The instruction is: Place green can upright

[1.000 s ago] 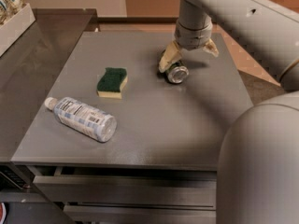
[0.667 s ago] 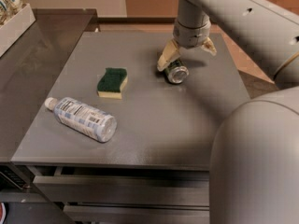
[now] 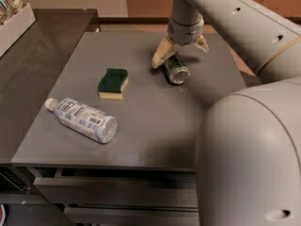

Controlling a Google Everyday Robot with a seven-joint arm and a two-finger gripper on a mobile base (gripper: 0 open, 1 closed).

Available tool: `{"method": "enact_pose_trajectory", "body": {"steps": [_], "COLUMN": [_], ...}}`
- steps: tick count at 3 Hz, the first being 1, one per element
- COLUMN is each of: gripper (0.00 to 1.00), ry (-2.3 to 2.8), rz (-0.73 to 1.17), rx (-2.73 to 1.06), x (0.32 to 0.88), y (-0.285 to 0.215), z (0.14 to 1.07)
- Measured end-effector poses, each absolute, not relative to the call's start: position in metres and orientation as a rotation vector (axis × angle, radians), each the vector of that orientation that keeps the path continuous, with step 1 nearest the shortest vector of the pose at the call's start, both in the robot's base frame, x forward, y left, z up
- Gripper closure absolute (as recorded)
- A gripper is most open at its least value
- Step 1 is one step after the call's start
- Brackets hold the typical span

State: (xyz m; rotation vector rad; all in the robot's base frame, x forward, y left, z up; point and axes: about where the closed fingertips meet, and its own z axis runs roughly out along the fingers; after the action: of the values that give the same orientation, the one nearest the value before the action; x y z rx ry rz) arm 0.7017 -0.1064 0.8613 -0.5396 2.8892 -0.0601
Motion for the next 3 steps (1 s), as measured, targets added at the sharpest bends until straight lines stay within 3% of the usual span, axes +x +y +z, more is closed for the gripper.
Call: {"method": "enact_pose_trajectory", "body": {"steps": [3], "gripper": [0.0], "ry": [2.961], "rz": [-0.013], "rx": [-0.458], "x": [0.704], "y": [-0.087], "z": [0.854]}}
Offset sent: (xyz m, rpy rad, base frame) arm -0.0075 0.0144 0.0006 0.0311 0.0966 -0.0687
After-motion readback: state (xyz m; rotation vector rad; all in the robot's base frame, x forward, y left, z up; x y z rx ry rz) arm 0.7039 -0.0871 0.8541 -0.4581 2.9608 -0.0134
